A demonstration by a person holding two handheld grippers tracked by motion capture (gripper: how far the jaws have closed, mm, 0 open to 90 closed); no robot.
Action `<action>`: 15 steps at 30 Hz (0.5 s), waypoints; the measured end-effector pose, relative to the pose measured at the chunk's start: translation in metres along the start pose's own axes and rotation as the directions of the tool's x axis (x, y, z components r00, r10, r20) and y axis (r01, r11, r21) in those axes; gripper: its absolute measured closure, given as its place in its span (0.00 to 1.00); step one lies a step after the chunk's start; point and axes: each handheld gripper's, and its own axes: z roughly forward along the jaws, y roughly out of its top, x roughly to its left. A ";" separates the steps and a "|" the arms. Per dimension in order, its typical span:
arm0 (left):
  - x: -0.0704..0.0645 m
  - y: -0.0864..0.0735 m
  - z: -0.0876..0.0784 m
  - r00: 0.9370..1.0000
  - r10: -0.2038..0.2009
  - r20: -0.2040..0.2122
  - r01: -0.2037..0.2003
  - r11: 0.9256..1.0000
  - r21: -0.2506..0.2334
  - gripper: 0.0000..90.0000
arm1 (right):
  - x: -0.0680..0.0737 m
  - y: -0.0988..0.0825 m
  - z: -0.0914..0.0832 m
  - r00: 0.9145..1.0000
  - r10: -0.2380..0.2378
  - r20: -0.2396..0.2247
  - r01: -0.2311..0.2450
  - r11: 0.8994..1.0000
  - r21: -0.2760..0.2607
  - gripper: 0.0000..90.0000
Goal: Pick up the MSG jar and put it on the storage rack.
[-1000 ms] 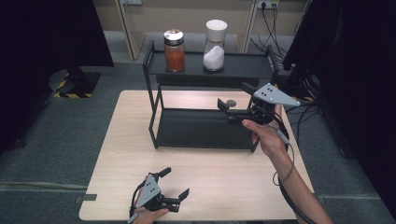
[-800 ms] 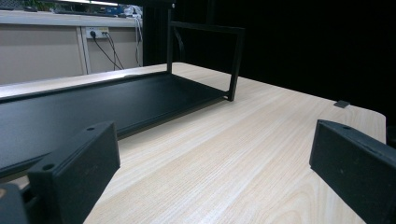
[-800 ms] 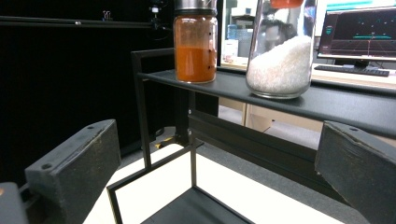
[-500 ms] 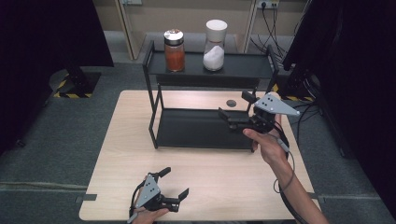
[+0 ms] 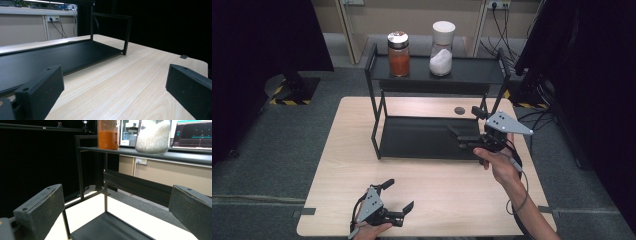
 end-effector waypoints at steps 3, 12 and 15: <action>0.000 0.000 0.000 1.000 -0.002 -0.001 0.002 1.000 -0.001 0.01 | -0.001 -0.004 -0.002 1.000 0.009 -0.004 -0.009 1.000 0.000 0.00; 0.000 0.000 0.000 1.000 -0.004 -0.004 0.004 1.000 -0.004 0.01 | 0.000 -0.017 -0.009 0.999 0.023 -0.027 -0.023 1.000 0.000 0.00; 0.000 0.000 0.000 1.000 -0.004 -0.005 0.004 1.000 -0.004 0.01 | 0.002 -0.022 -0.011 0.999 0.017 -0.029 -0.017 1.000 0.000 0.00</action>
